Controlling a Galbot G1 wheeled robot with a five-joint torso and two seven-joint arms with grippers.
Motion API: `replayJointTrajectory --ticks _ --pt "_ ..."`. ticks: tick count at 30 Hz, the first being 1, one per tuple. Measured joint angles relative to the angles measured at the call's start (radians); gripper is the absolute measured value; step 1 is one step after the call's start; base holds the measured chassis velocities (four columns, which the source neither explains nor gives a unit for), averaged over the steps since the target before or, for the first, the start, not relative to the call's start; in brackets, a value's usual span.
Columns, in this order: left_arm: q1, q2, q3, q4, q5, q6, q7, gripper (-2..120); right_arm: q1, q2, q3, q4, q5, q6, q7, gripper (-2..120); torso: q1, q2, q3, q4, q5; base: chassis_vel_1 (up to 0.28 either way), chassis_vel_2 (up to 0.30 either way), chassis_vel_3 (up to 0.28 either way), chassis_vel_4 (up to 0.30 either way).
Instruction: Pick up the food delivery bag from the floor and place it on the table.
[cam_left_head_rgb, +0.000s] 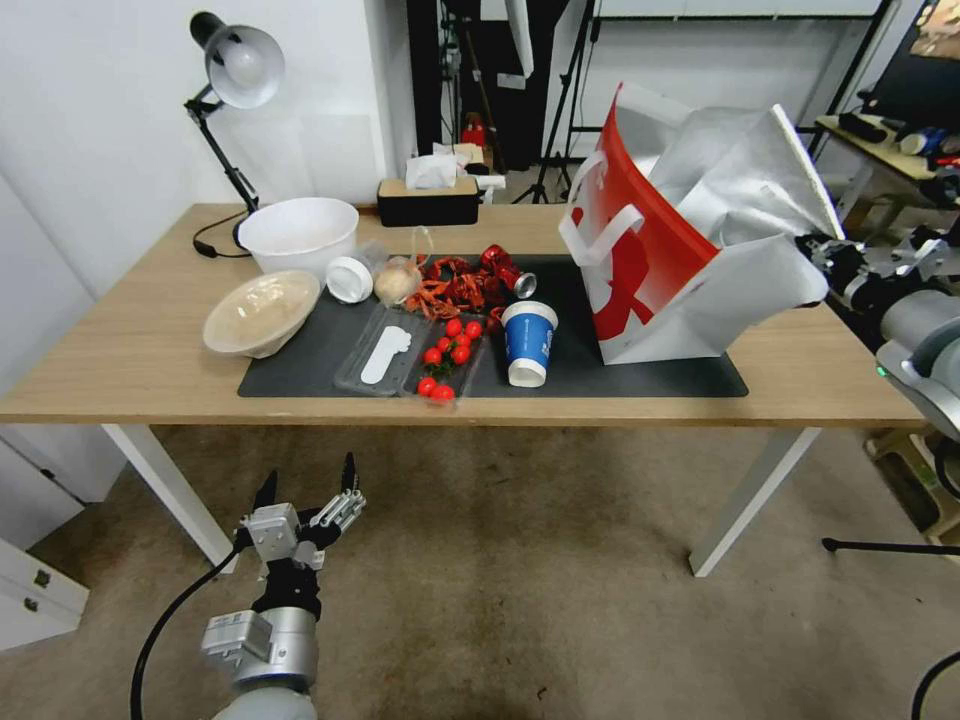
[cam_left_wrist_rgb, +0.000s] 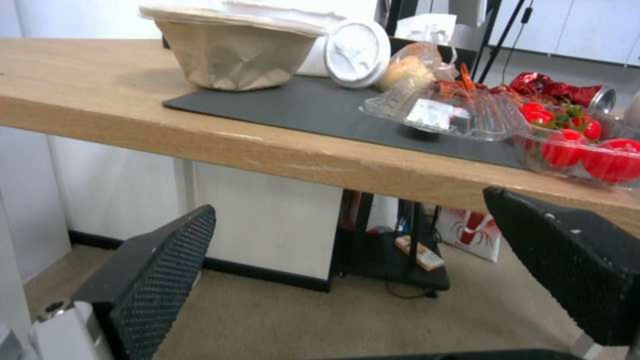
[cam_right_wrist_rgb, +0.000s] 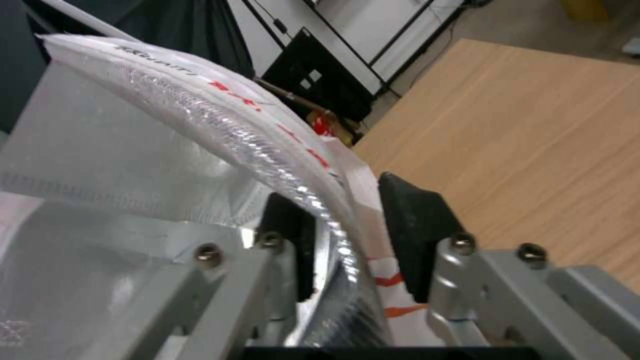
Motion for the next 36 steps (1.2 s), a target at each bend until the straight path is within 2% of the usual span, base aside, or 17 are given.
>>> replayJointTrajectory --ticks 4,7,8,11,12,15,16,19,24,36 --pt "0.001 0.0 0.0 0.0 0.0 0.0 0.001 100 0.015 0.003 -0.013 -0.008 -0.02 0.009 -0.013 39 0.0 0.0 0.0 0.0001 0.0 0.0 0.0 0.0 0.0" --pt "0.003 -0.001 0.0 -0.001 0.001 0.0 0.001 100 0.03 0.004 -0.034 -0.02 -0.078 0.02 -0.043 54 0.0 0.0 0.0 0.0 0.0001 0.0 0.0 0.0 0.0" --pt "0.003 -0.001 0.0 -0.001 0.001 0.0 0.001 100 0.03 0.004 -0.034 -0.02 -0.078 0.02 -0.043 54 0.0 0.0 0.0 0.0 0.0001 0.0 0.0 0.0 0.0" --pt "0.01 -0.001 -0.003 -0.005 0.003 0.0 0.007 100 0.058 0.017 -0.069 -0.036 -0.204 0.037 -0.093 69 0.0 0.0 0.0 -0.0001 0.0 0.0 0.0 0.0 0.0" --pt "0.01 -0.001 -0.003 -0.005 0.003 0.0 0.007 100 0.058 0.017 -0.069 -0.036 -0.204 0.037 -0.093 69 0.0 0.0 0.0 -0.0001 0.0 0.0 0.0 0.0 0.0" --pt "0.018 -0.002 -0.003 -0.007 0.009 -0.002 0.01 100 0.077 0.032 -0.098 -0.053 -0.32 0.055 -0.147 84 0.0 0.0 0.0 0.0001 0.0 0.0 0.0 0.0 0.0" --pt "0.018 -0.002 -0.003 -0.007 0.009 -0.002 0.01 100 0.077 0.032 -0.098 -0.053 -0.32 0.055 -0.147 84 0.0 0.0 0.0 0.0001 0.0 0.0 0.0 0.0 0.0" --pt "0.019 -0.004 -0.002 -0.007 0.012 -0.007 0.009 100 0.088 0.047 -0.118 -0.065 -0.431 0.077 -0.219 96 0.0 0.0 0.0 -0.0001 0.0001 0.0 0.0 0.0 0.0" --pt "0.021 -0.004 -0.003 -0.008 0.012 -0.011 0.008 100 0.102 0.049 -0.143 -0.083 -0.531 0.107 -0.27 100 0.0 0.0 0.0 0.0 -0.0001 0.0 0.0 0.0 0.0" --pt "0.027 -0.011 -0.002 -0.01 0.025 -0.02 0.006 100 0.105 0.04 -0.149 -0.127 -0.714 0.183 -0.362 100 0.0 0.0 0.0 0.0 0.0 0.0 0.0 0.0 0.0"
